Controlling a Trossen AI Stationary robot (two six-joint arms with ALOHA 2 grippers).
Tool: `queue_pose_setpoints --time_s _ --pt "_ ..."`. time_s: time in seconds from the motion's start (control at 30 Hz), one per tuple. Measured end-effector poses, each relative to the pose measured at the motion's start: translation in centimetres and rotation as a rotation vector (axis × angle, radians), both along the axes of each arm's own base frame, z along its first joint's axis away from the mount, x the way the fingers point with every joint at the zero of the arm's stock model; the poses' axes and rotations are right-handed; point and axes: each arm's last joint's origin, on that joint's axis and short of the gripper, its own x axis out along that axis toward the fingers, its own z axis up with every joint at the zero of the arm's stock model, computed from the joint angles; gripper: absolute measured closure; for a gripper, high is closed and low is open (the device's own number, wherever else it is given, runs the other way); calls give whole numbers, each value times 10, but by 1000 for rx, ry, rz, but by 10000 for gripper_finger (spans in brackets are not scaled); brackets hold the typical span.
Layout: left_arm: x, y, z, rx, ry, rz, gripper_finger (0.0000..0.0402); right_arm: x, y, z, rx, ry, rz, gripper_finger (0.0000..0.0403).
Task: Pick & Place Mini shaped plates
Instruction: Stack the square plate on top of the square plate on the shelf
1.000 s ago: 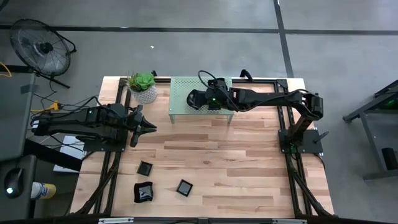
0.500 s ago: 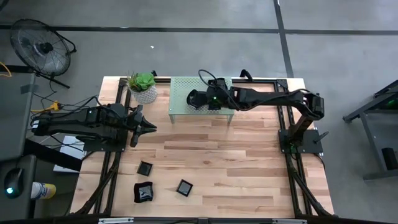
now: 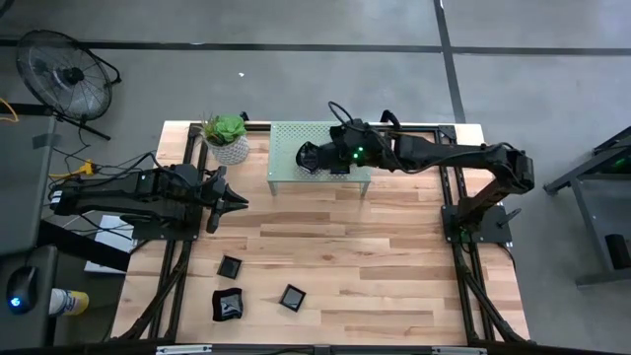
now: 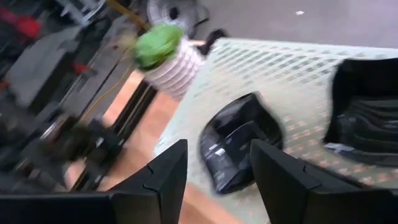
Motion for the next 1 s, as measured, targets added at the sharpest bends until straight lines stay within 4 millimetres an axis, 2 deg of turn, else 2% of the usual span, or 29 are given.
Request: queue_pose_setpoints --time_s 0.23,0.63,0.8,1.0 --pt "0 1 0 12 2 28 348 -1 29 9 -60 7 153 231" --pt "0 1 0 12 3 28 348 2 111 3 -119 44 355 230" --pt "0 1 0 12 4 28 348 9 143 -15 -135 98 426 233" --pt "0 1 0 12 4 28 348 24 176 -53 -55 179 540 231"
